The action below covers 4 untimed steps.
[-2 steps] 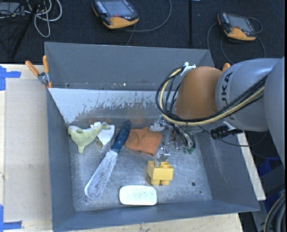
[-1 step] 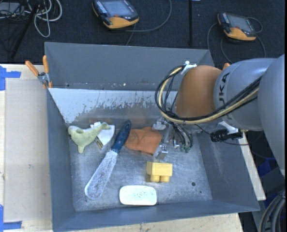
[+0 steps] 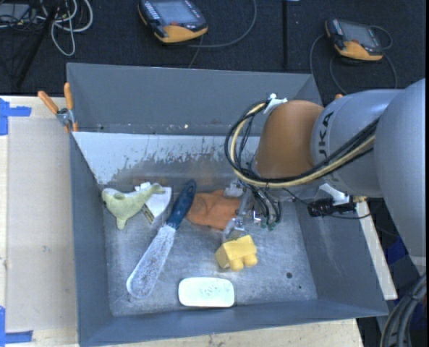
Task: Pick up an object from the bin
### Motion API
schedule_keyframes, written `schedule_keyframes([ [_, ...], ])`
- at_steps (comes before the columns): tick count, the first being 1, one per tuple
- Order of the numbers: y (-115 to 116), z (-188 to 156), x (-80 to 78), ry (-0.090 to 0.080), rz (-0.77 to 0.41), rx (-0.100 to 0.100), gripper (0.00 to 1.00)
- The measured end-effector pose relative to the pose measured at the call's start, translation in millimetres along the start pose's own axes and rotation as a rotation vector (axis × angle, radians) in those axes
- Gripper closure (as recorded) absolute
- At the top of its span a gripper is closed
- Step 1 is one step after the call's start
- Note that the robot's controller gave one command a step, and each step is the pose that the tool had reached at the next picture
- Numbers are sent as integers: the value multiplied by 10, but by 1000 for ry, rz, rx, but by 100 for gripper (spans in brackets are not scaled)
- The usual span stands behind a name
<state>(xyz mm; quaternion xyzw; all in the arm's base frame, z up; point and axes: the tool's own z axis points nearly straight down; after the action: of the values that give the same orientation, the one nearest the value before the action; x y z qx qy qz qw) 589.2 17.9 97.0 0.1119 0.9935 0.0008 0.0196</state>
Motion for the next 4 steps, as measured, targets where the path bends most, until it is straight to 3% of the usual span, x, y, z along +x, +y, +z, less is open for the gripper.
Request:
schedule_keyframes([
  [1,-1,-2,2,1,0,0,0],
  [4,27,198,-85,28,-118,2,0],
])
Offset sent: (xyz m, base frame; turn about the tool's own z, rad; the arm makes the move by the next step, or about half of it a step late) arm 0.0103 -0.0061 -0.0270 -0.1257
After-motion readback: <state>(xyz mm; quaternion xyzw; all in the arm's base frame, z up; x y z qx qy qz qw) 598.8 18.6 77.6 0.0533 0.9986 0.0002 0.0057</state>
